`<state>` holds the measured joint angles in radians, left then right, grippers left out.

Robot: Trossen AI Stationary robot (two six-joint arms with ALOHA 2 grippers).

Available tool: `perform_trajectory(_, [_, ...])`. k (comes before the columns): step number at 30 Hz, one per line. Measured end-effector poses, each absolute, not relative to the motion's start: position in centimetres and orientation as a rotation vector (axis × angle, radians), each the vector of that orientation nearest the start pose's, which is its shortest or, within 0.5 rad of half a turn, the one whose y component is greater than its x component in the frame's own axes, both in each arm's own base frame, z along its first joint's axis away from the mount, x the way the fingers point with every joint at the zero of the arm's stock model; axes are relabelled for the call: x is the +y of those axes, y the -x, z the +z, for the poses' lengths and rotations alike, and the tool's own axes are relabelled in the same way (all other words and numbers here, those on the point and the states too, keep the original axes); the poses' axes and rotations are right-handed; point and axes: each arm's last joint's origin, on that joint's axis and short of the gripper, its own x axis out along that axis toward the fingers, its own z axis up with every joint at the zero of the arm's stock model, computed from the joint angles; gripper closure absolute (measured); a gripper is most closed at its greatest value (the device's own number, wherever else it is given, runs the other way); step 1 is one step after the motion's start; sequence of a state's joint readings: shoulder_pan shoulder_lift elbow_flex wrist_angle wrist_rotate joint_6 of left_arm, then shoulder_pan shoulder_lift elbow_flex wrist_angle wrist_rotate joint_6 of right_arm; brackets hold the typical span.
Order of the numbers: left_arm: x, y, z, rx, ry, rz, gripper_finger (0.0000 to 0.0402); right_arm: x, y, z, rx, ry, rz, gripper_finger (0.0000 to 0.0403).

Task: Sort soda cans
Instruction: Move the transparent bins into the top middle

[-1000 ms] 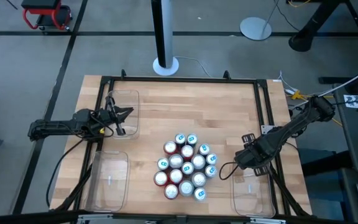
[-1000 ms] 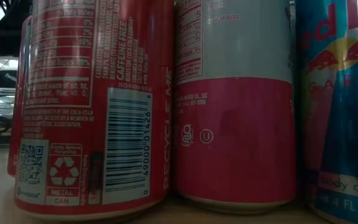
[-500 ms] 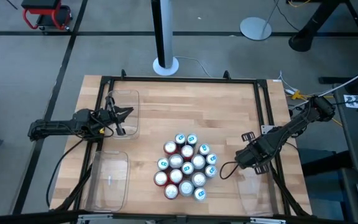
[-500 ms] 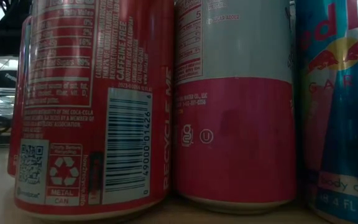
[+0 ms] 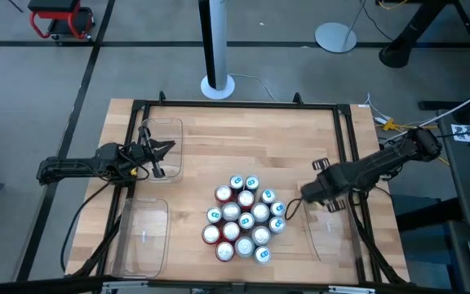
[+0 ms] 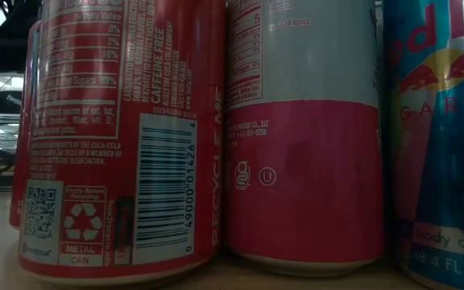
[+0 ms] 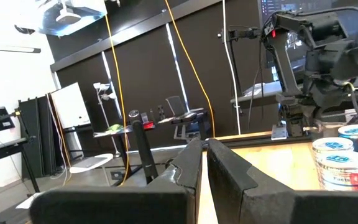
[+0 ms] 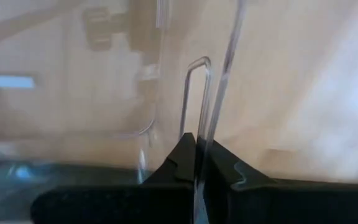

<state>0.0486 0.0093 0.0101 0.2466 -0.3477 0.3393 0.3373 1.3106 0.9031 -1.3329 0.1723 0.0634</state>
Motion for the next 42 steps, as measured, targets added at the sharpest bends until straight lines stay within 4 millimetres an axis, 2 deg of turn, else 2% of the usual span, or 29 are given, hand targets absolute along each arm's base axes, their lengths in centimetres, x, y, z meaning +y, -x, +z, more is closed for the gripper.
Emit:
perform_trajectory(10, [1.4, -9.2, 18.9, -0.177, -0.293, 0.431, 0.0382, 0.1, -18.5, 22.3, 1.730, 0.426, -0.035, 0.0391])
perform_trajectory(17, [1.4, -9.2, 18.9, -0.177, -0.293, 0.431, 0.0382, -2.9, -18.9, 22.2, 1.714, 0.429, -0.079, 0.0391])
perform_trajectory(33, [1.4, -9.2, 18.9, -0.177, -0.293, 0.431, 0.0382, -11.0, -18.9, 22.3, 1.550, 0.317, -0.293, 0.0390])
perform_trajectory(42, [1.4, -9.2, 18.9, -0.177, -0.293, 0.431, 0.0382, -14.6, -18.3, 22.8, 1.494, 0.403, -0.419, 0.0390])
